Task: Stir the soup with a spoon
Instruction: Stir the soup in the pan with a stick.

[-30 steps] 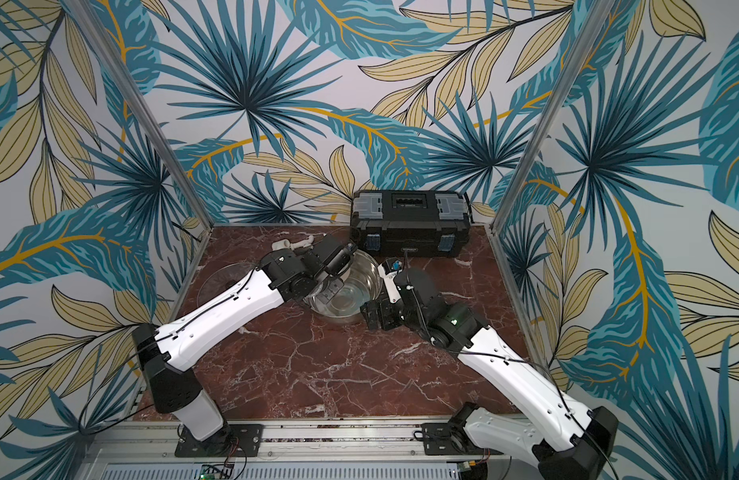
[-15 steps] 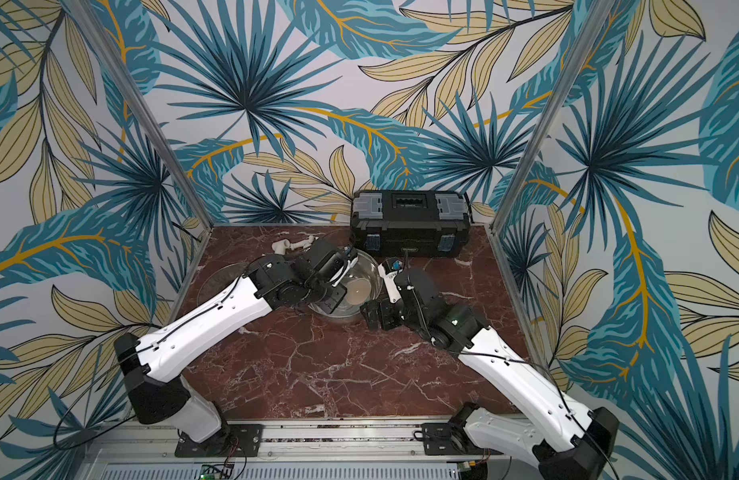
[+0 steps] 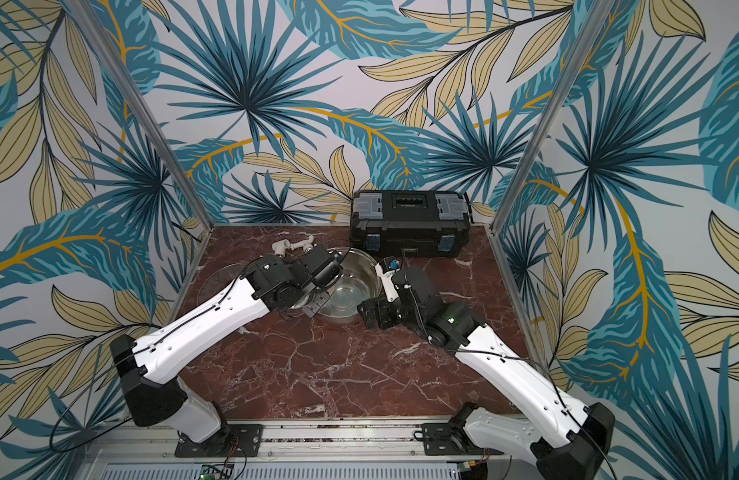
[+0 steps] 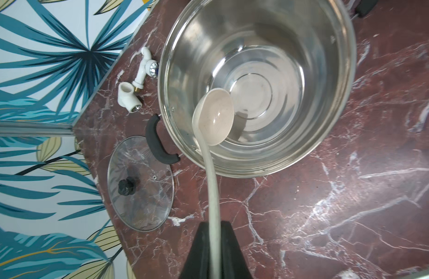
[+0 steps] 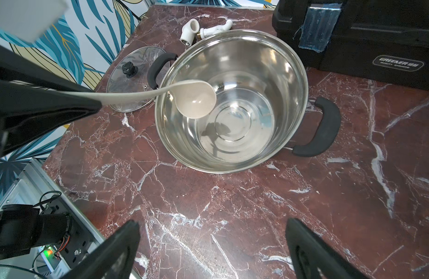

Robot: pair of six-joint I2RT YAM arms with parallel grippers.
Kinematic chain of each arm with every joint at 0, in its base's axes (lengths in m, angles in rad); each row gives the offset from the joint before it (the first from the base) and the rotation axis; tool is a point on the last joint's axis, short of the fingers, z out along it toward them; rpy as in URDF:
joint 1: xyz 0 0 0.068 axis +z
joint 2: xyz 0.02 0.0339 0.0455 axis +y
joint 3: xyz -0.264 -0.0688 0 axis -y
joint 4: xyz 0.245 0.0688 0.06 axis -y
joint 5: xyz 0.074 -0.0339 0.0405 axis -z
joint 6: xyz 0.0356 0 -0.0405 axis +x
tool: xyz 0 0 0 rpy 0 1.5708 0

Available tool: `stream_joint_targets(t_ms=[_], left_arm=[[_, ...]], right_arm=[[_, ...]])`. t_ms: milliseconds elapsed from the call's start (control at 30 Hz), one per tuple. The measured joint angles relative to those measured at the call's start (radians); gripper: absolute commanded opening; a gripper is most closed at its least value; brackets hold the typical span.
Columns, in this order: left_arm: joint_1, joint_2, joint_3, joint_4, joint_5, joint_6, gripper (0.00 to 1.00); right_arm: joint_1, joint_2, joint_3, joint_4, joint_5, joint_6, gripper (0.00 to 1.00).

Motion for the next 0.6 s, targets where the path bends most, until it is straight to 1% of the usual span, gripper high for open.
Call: stream_joint_targets(t_ms=[100, 200, 300, 433, 600], left_arm=[[0.003, 0.027, 0.002, 0.035, -0.029, 0.023, 0.00], [0.003, 0.038, 0.006, 0.099, -0.026, 0.042, 0.00], [0.002, 0.038, 0.017, 0.162, 0.017, 0.052, 0.00], [-0.005, 0.038, 0.036, 0.221, 0.108, 0.054, 0.00], [-0.008, 0.038, 0.039, 0.216, 0.216, 0.035, 0.00]], right_arm=[[0.000, -0.004, -0.002, 0.000, 0.000, 0.000, 1.00], [0.000, -0.011, -0.007, -0.001, 0.003, 0.003, 0.99], [0.000, -0.018, -0.007, -0.002, 0.004, 0.003, 0.99], [0.000, -0.027, -0.007, -0.005, 0.008, 0.003, 1.00], [0.000, -0.033, -0.007, -0.009, 0.012, 0.003, 1.00]])
